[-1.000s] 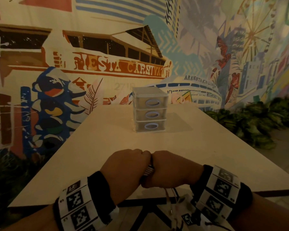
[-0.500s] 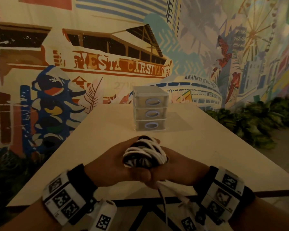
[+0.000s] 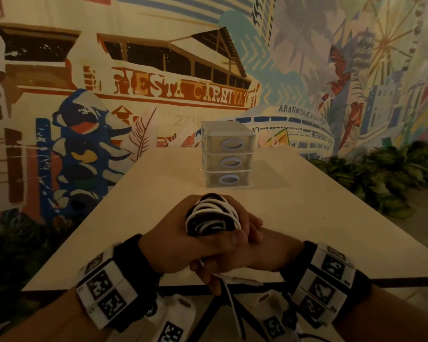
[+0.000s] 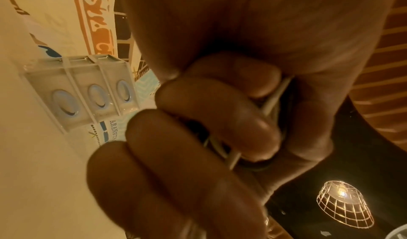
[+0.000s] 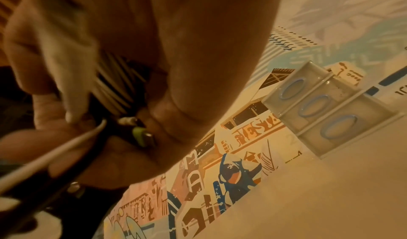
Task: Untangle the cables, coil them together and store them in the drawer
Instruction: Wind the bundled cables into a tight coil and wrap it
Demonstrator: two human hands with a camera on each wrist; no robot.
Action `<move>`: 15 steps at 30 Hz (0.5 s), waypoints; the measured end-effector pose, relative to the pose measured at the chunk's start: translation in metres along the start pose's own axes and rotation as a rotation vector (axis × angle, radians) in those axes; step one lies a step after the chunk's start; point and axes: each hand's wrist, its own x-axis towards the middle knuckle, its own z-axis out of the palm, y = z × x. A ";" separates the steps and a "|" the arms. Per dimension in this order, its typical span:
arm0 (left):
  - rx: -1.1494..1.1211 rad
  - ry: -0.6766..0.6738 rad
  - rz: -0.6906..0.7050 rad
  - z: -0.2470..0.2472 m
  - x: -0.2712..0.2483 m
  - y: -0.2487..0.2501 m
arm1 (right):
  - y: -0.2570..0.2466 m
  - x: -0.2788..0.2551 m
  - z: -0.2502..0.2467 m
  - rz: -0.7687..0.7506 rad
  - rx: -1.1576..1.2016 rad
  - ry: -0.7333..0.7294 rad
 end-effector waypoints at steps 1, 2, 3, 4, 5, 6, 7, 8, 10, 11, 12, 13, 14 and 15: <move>0.011 0.005 0.003 0.000 0.001 0.000 | -0.004 0.000 0.001 0.014 -0.007 0.048; 0.012 0.009 0.001 -0.001 0.002 0.000 | -0.004 0.001 0.000 0.002 0.013 0.021; 0.013 0.018 -0.005 -0.001 0.002 0.000 | -0.010 0.000 0.002 -0.018 0.068 -0.041; 0.026 0.036 -0.007 -0.002 0.003 -0.001 | -0.015 0.001 0.002 -0.036 0.103 -0.114; 0.055 0.065 -0.003 -0.002 0.004 -0.002 | -0.022 0.001 0.003 -0.050 0.149 -0.154; 0.085 0.096 0.008 -0.003 0.005 -0.002 | -0.024 0.002 0.005 -0.055 0.109 -0.183; 0.098 0.128 0.024 -0.005 0.006 -0.002 | -0.021 0.004 0.005 -0.042 0.045 -0.176; 0.086 0.155 0.041 -0.008 0.007 -0.001 | -0.015 0.005 0.005 -0.032 -0.023 -0.152; -0.002 0.202 0.049 -0.017 0.008 -0.001 | -0.002 0.007 0.007 0.008 -0.053 -0.134; -0.055 0.226 0.036 -0.021 0.009 -0.001 | 0.005 0.006 0.010 0.034 -0.035 -0.116; -0.099 0.249 0.019 -0.024 0.009 -0.001 | 0.012 0.006 0.012 0.061 0.011 -0.094; -0.133 0.266 -0.001 -0.027 0.008 -0.003 | 0.015 0.005 0.014 0.084 0.047 -0.075; -0.160 0.272 -0.022 -0.028 0.007 -0.004 | 0.019 0.005 0.016 0.089 0.070 -0.074; -0.174 0.270 -0.043 -0.029 0.006 -0.006 | 0.022 0.005 0.016 0.100 0.071 -0.087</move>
